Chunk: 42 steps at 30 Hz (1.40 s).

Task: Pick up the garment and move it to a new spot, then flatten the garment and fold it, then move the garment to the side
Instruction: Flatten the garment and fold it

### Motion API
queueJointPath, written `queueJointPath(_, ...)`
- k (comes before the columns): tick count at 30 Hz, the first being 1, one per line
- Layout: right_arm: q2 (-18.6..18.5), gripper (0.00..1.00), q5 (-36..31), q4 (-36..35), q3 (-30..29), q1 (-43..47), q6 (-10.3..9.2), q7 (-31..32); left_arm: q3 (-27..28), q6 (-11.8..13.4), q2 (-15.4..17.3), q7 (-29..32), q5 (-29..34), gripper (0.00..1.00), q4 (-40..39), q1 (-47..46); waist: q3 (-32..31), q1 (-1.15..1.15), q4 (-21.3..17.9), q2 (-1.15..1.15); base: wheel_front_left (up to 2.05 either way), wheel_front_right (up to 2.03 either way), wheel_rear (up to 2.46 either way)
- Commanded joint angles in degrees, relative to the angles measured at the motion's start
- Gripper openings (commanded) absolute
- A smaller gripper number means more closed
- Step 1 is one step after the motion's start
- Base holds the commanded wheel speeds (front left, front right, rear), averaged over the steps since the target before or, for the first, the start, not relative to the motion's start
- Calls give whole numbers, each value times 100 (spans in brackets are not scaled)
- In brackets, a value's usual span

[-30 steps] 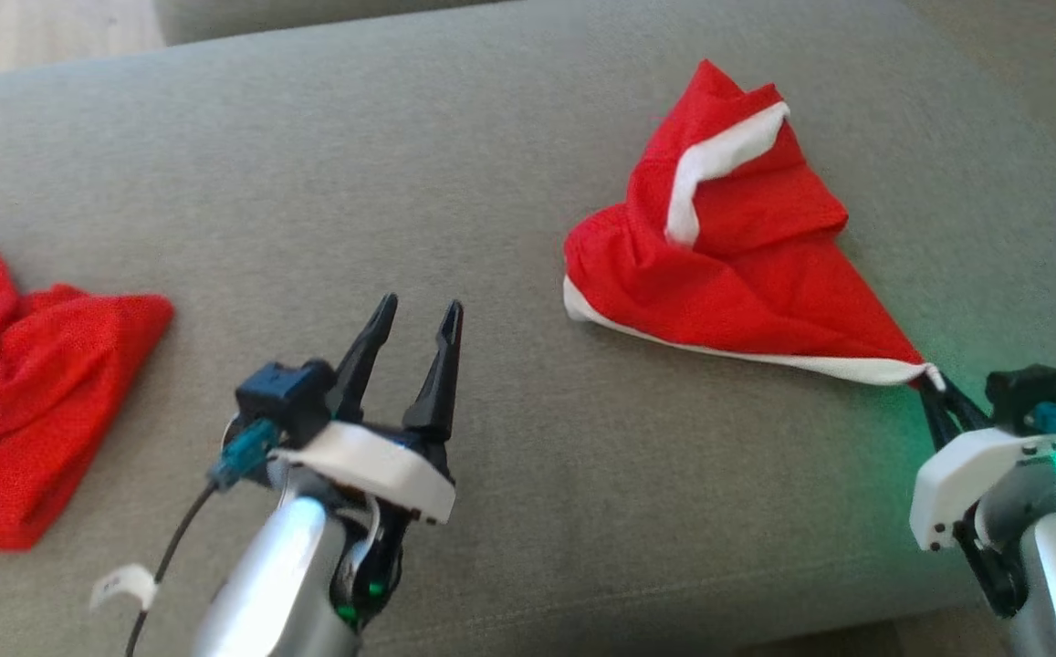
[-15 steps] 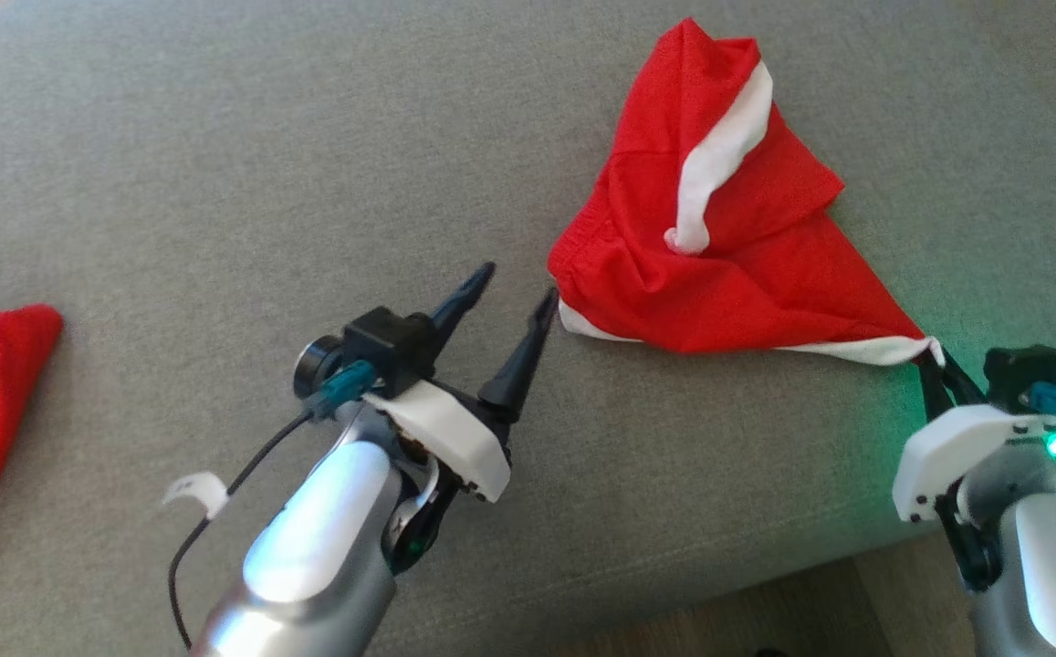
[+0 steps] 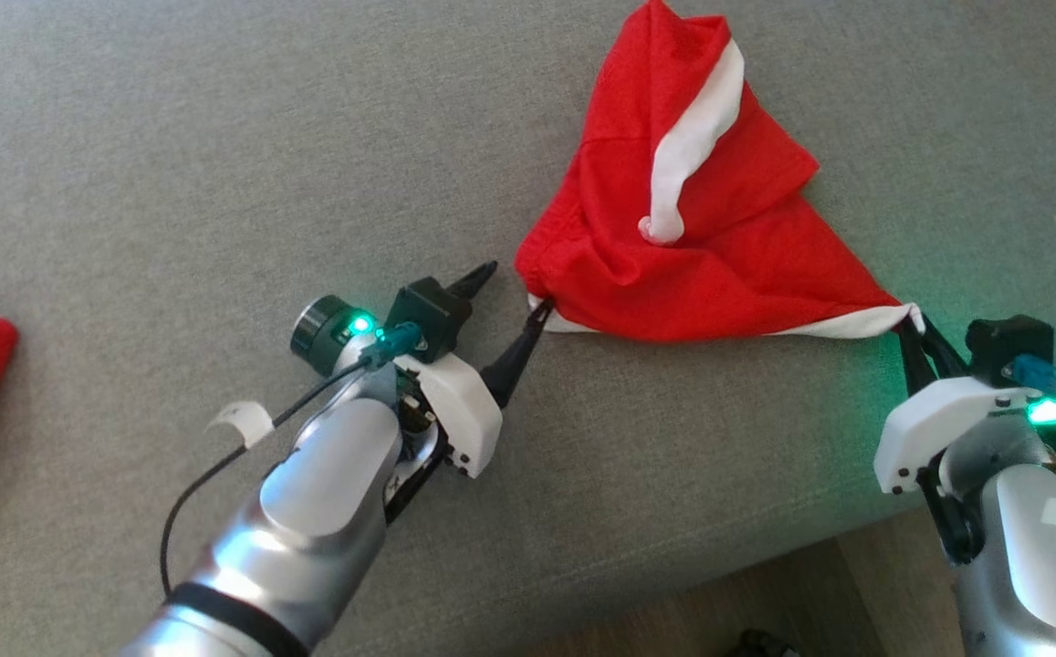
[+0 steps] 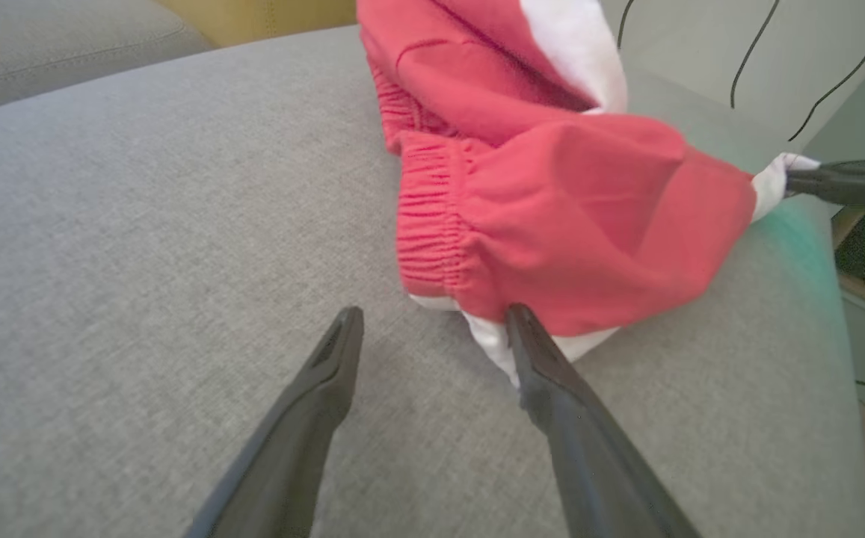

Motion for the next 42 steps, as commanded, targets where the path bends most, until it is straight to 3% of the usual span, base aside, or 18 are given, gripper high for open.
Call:
queueJointPath(1, 1, 0, 23, -129, 145, -162, -4, -76, 67, -28, 28, -70, 18, 100, -37, -315, 16, 0, -24, 0, 0, 0, 0)
queueJointPath(10, 35, 0, 39, -25, 226, -271, -4, -150, -317, -34, 27, -70, -364, 100, 163, -564, 55, 0, -99, 0, 0, 0, 0)
queueJointPath(11, 35, 0, 41, -13, 234, -278, -4, -158, -374, -34, 27, -70, -432, 67, 163, -576, 57, 0, -103, 0, 0, 0, 0)
queueJointPath(12, 35, 0, 43, -3, 242, -284, -4, -166, -432, -34, 27, -70, -498, 13, 164, -589, 56, 0, -105, 0, 0, 0, 0)
queueJointPath(13, 36, 0, 44, 4, 252, -289, -4, -175, -478, -34, 27, -70, -556, 0, 163, -606, 52, 0, -103, 0, 0, 0, 0)
queueJointPath(23, -188, 0, 190, -112, 555, -364, -4, -602, -108, -35, 74, -70, -769, 0, -289, -460, -266, 0, 208, 0, 0, 0, 0)
queueJointPath(34, -705, 0, 152, -661, 941, -1002, -4, -1381, 308, -35, 407, -61, -957, 0, -1128, -317, -1246, 0, 765, 0, 0, 0, 0)
queueJointPath(42, -1015, 0, 138, -814, 1348, -1809, -4, -1276, 537, -34, 827, 634, -1422, 0, -1704, -795, -1950, 0, 1000, 0, 0, 0, 0)
